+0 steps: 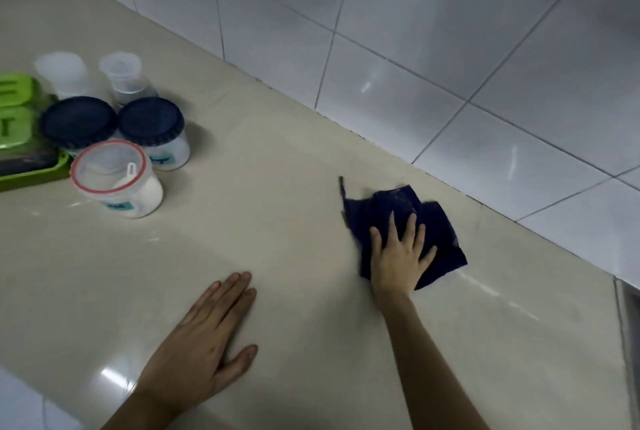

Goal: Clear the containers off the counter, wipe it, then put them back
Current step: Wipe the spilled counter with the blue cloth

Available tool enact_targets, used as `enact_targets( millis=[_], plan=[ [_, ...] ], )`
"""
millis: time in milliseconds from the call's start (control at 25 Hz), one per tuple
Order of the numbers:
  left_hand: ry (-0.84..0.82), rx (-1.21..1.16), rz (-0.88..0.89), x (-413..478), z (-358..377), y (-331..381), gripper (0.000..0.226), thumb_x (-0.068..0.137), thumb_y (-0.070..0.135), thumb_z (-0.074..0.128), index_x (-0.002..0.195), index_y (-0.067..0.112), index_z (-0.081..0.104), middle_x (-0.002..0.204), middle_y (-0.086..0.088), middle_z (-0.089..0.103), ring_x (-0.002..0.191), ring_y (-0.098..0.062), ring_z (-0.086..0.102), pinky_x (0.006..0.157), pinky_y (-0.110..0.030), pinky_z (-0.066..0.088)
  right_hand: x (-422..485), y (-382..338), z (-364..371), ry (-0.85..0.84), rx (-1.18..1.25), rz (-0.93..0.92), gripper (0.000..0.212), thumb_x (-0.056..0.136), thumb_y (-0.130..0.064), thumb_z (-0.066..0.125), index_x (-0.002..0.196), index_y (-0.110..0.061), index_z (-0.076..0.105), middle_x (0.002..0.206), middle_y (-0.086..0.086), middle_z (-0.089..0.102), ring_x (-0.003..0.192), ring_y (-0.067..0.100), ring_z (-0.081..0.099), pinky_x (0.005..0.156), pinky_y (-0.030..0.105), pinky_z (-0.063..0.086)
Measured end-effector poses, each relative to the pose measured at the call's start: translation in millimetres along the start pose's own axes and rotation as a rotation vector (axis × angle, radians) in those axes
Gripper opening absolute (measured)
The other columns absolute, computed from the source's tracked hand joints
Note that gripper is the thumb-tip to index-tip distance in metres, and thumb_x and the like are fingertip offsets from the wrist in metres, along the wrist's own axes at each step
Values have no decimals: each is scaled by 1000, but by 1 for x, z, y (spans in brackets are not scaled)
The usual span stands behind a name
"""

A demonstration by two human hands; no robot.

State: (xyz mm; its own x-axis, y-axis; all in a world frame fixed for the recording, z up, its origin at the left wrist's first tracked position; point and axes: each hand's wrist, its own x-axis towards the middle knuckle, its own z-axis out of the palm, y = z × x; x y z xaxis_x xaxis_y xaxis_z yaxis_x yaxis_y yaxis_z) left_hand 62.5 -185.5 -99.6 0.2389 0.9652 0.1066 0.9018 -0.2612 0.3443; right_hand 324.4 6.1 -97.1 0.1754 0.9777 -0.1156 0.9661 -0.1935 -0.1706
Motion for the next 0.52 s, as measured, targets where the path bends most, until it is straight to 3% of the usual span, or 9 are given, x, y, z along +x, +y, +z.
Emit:
enact_targets(
  millis=[120,200,280,360,520],
  plan=[
    [-32,10,-12,0,-1,-2,73,87,50,52,144,7,37,156,-8,28,146,-21,23,114,-41,26,-57,-1,4,5,-66,-219,56,95,-57,18,146,-34,26,159,6,17,146,29,13,116,56,12],
    [-49,15,-40,1,-1,0,73,88,52,48,145,8,35,157,-8,26,147,-20,20,116,-40,23,-108,28,5,-28,-141,-455,57,96,-57,12,146,-34,25,159,6,20,145,28,18,114,55,19],
    [-68,32,-39,3,0,1,74,88,52,47,146,8,33,158,-9,24,147,-20,18,117,-39,20,-152,66,2,-56,-194,-549,58,96,-57,7,148,-34,20,159,4,18,144,26,20,109,54,23],
    [-74,23,-41,1,0,0,74,88,51,49,146,7,33,157,-10,25,147,-21,18,118,-39,19,-176,99,-3,-63,-197,-512,58,96,-56,5,148,-34,19,158,3,20,143,26,22,108,55,25],
    [-56,27,-40,0,0,1,73,87,50,51,144,6,36,157,-10,26,147,-21,18,119,-39,19,-132,98,-6,-55,-151,-133,63,93,-61,5,147,-34,23,159,6,18,145,30,14,110,63,17]
  ],
)
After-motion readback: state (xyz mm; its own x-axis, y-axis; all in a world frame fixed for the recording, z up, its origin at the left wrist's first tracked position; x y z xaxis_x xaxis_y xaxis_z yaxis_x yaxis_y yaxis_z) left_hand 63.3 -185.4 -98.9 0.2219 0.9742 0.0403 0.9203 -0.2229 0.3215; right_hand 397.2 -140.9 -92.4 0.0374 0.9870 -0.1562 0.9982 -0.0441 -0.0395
